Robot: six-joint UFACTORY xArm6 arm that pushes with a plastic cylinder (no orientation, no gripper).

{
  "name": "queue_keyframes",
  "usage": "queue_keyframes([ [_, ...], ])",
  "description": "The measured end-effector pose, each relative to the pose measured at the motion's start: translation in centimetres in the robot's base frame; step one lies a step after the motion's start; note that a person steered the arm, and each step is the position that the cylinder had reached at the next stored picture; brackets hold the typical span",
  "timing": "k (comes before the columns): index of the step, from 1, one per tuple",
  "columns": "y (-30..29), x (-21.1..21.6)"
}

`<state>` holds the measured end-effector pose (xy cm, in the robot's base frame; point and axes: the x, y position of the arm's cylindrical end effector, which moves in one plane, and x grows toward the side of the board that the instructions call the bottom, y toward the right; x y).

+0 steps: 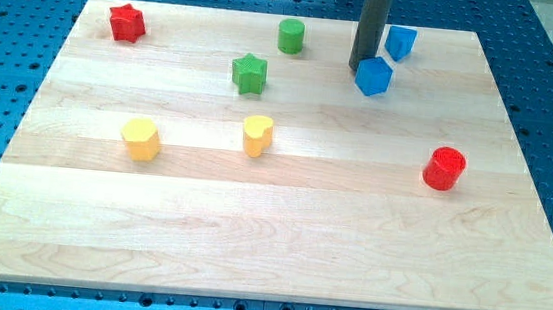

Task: Move the green circle center left corner of the board

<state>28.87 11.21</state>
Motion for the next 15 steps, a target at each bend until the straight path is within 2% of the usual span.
queue_keyframes([
  [1, -2.5, -0.2],
  [2, -8.7, 0.2],
  [3, -15.6, 3.5],
  [4, -21.4, 8.8],
  [5, -21.4, 9.8],
  [6, -17.8, 10.2],
  [8, -15.2, 15.9],
  [9, -19.9, 19.5],
  [10, -24.0, 17.9],
  [12, -16.2, 16.9],
  [13, -16.1, 16.6],
  [14, -19.9, 14.2],
  [15, -22.7, 14.1],
])
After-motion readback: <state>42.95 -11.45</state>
